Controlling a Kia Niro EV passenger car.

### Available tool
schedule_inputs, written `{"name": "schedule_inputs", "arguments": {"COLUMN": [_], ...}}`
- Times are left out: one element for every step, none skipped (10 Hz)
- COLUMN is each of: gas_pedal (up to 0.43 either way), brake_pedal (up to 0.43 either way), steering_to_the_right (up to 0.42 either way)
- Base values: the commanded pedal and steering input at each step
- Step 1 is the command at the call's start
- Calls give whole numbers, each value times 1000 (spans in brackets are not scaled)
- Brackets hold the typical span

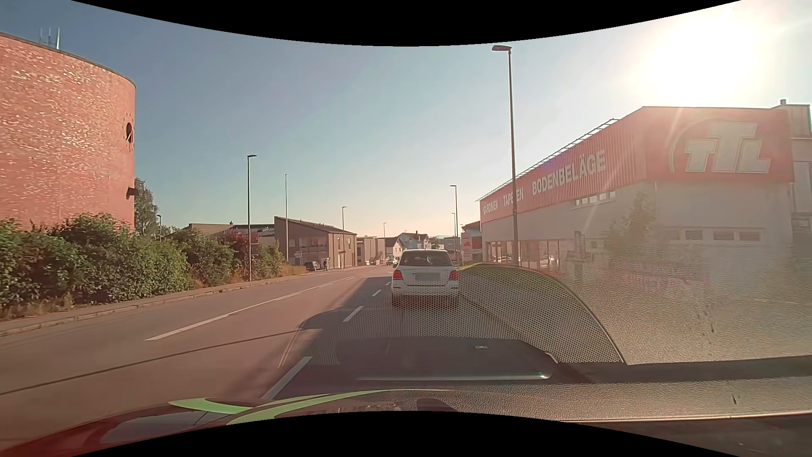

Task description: Follow the waypoints while adhering to traffic rules and regulations

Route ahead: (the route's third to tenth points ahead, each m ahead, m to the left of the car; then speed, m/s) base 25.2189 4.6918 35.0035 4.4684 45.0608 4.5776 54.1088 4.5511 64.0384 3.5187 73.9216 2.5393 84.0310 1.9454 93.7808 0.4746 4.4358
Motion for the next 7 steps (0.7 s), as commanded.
{"name": "schedule_inputs", "arguments": {"gas_pedal": [0,0,0,0,0,0,0], "brake_pedal": [18,43,49,61,67,67,67], "steering_to_the_right": [3,2,1,-1,-3,-3,-4]}}
